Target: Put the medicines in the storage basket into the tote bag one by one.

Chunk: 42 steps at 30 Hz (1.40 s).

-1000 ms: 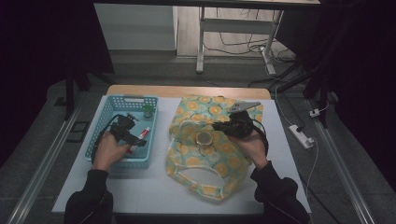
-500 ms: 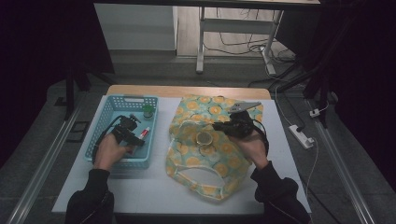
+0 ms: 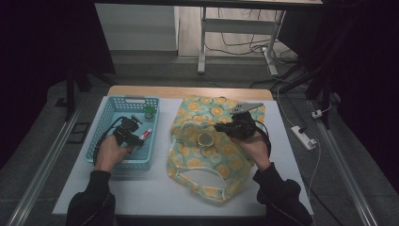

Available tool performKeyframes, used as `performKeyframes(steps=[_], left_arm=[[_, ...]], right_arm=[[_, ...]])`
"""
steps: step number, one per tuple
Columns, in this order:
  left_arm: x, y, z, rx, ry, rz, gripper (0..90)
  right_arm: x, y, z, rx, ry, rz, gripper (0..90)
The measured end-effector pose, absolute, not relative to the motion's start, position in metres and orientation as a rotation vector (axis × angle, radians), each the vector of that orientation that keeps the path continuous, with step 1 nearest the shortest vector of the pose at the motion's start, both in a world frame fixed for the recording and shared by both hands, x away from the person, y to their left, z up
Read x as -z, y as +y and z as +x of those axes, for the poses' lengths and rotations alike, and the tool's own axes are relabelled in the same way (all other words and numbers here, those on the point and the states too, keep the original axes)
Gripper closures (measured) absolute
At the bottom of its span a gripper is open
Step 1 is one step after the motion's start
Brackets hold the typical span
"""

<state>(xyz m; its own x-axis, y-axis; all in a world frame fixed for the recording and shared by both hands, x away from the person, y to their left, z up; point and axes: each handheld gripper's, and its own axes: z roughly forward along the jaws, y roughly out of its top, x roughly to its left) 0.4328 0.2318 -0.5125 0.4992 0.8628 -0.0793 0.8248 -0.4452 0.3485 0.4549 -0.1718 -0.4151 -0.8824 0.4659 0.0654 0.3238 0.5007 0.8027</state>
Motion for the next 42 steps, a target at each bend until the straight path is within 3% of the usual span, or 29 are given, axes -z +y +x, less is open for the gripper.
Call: performKeyframes(steps=[8, 14, 42], left_arm=[[0.51, 0.23, 0.433, -0.202, 1.447, 2.401, 71.9], [0.501, 0.234, 0.429, -0.263, 1.452, 2.311, 72.0], [0.454, 0.247, 0.406, -0.398, 1.295, 2.087, 71.9]], right_arm=[[0.415, -0.172, 0.455, -1.329, 2.579, 0.688, 90.0], [0.414, -0.174, 0.455, -1.333, 2.573, 0.691, 90.0], [0.412, -0.175, 0.455, -1.338, 2.565, 0.686, 90.0]])
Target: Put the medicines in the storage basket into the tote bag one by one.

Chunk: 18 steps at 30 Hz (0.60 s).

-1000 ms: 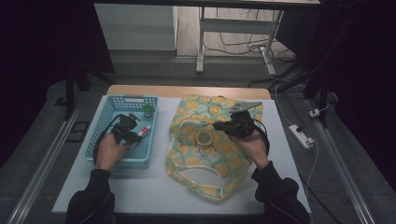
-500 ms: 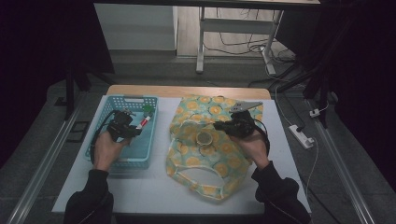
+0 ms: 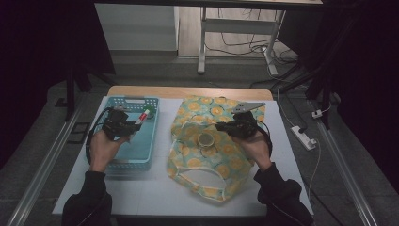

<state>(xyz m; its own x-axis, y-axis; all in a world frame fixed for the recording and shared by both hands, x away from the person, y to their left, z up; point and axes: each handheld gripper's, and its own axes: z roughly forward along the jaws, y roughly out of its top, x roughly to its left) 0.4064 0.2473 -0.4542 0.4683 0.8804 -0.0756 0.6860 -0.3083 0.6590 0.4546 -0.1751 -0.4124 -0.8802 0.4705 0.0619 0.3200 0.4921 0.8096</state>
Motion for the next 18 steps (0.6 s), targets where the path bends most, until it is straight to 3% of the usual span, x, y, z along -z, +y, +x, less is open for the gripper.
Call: performKeyframes(steps=[18], left_arm=[[0.429, 0.218, 0.396, -0.328, 1.154, 2.082, 72.0]], right_arm=[[0.412, -0.176, 0.455, -1.344, 2.557, 0.687, 90.0]])
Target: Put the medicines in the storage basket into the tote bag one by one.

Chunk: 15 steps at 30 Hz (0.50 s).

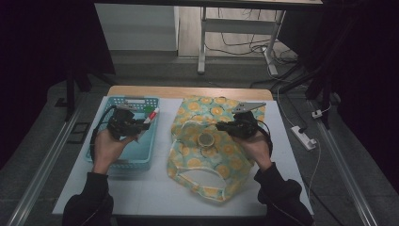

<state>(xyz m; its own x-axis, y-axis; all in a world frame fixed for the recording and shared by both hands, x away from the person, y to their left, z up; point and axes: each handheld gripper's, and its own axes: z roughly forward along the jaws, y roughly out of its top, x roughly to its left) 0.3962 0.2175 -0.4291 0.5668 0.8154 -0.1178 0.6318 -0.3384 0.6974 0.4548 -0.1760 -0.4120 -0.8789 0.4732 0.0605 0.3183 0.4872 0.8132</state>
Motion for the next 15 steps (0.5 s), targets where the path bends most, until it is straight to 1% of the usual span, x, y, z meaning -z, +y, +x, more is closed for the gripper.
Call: performKeyframes(steps=[15], left_arm=[[0.422, 0.18, 0.392, -0.242, 1.024, 2.131, 72.0]], right_arm=[[0.411, -0.177, 0.455, -1.348, 2.551, 0.69, 90.0]])
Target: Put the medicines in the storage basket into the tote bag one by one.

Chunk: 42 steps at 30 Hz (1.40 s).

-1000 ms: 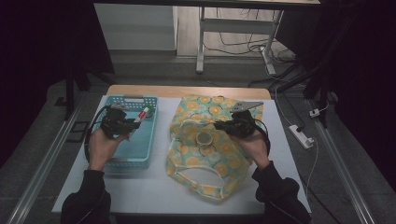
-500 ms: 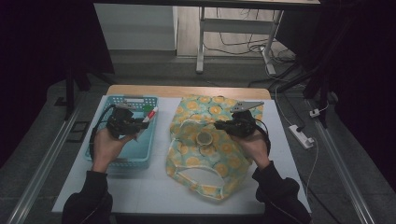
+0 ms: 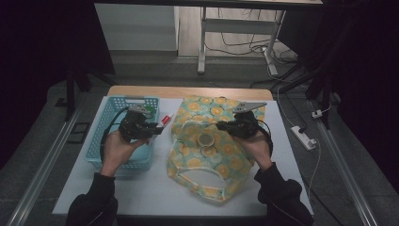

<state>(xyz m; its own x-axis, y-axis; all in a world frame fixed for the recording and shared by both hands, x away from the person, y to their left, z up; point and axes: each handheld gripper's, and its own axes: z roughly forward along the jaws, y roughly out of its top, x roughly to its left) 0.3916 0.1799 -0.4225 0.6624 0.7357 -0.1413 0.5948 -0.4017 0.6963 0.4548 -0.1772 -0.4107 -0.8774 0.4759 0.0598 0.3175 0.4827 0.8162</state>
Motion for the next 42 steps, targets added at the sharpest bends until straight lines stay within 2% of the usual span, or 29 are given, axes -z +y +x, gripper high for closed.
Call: performKeyframes(steps=[12, 25, 42], left_arm=[[0.428, 0.144, 0.392, -0.128, 0.921, 2.172, 72.0], [0.443, 0.105, 0.396, -0.083, 0.863, 2.247, 72.0], [0.458, 0.068, 0.418, -0.079, 0.878, 2.287, 72.0]], right_arm=[[0.409, -0.178, 0.454, -1.358, 2.541, 0.691, 90.0], [0.408, -0.177, 0.453, -1.366, 2.532, 0.683, 90.0], [0.407, -0.175, 0.451, -1.373, 2.531, 0.667, 90.0]])
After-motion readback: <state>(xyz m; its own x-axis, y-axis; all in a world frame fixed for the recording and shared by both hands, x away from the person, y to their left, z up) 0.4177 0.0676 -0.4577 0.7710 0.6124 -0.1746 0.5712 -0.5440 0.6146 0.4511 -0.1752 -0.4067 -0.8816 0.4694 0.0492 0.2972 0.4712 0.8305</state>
